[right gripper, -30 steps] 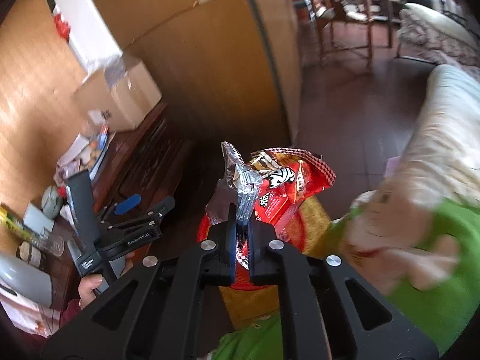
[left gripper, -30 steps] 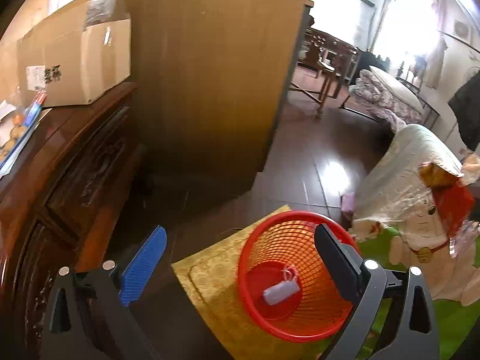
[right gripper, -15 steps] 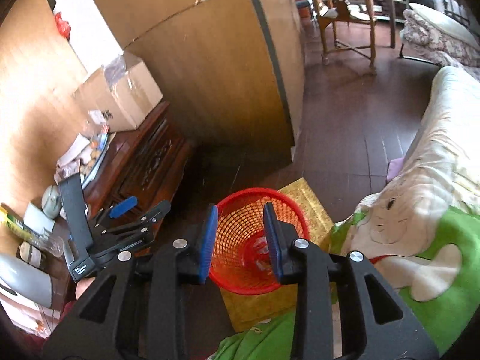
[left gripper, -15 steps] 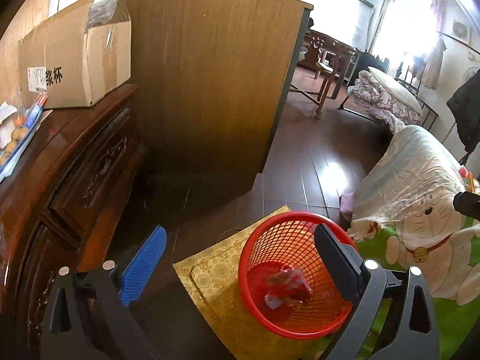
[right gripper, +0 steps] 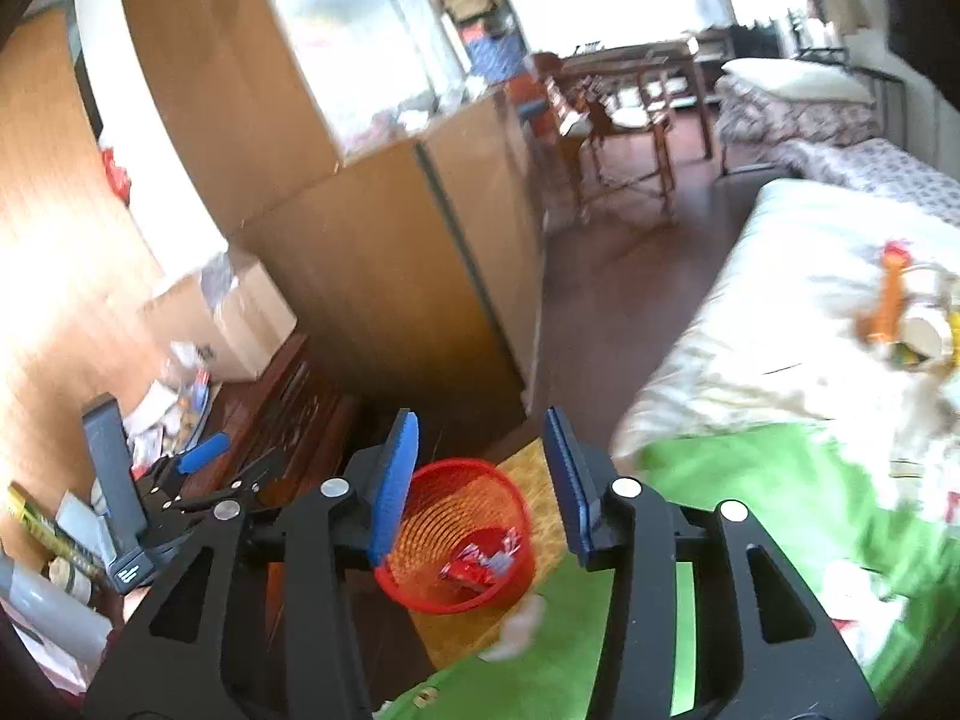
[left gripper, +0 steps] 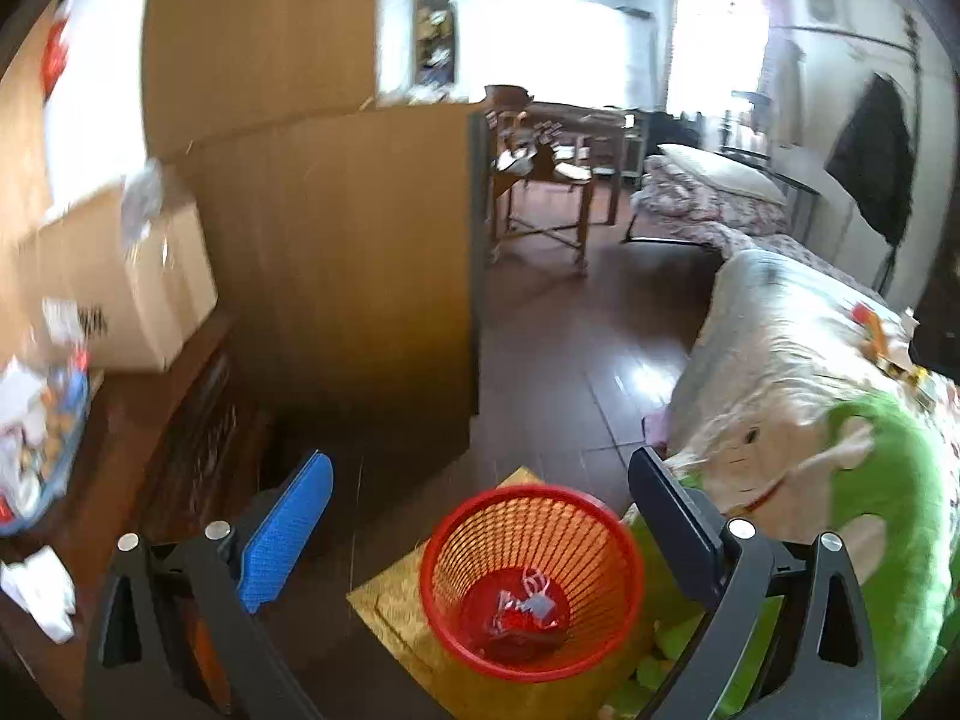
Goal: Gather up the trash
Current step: 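Bring both open tools back over the items on the bed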
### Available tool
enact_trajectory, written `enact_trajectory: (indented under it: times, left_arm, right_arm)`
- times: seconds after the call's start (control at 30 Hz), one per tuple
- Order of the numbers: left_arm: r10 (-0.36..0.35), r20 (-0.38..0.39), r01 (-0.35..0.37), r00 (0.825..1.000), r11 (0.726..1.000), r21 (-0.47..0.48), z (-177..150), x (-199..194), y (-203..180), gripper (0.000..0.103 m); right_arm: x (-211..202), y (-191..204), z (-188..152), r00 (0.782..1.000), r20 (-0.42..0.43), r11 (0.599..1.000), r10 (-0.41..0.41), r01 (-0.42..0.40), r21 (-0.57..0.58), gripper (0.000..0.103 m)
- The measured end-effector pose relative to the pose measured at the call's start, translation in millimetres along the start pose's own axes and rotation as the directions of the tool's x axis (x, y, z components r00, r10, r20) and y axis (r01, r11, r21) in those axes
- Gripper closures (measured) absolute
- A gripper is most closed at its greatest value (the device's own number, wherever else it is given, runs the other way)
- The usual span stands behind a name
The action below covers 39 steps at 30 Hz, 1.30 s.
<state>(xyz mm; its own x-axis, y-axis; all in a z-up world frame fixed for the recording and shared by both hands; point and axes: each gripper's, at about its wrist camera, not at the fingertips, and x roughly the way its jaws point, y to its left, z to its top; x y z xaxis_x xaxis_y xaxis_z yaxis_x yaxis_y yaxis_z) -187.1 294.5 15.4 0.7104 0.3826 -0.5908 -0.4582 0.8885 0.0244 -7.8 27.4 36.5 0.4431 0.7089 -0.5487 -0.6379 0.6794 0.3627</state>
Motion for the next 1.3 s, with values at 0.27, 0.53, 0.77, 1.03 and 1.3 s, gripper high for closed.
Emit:
enact_trajectory:
  times: [0.27,0.53,0.77,1.03,1.3]
  left_arm:
    - [-0.091,0.069,0.082,0.993,0.988,0.132,31,-36,-90,0.006]
    - [-0.182,0.105,0.140,0.978,0.936,0.322,50,-48,-205,0.006]
    - [-0.310,-0.002,0.286,0.951,0.876,0.388,49,-13,-287,0.006]
    - [-0.385,-0.170,0.421,0.907,0.832,0.360,54,62,-362,0.006]
    - [-0.413,-0.296,0.492,0.861,0.822,0.286,87,134,-429,0.006]
  right_arm:
    - [-85,-59,-3,0.980,0.180,0.993,-0.085,0.068,0.100,0.045]
    - [-146,-142,-21,0.934,0.281,0.955,-0.222,0.150,0.254,0.038]
    - [-165,-220,-39,0.876,0.246,0.864,-0.415,0.296,0.407,0.036]
    - [-172,-288,-48,0.840,0.185,0.762,-0.509,0.340,0.552,0.029]
    - [-158,-312,-51,0.882,0.166,0.747,-0.441,0.258,0.613,0.025]
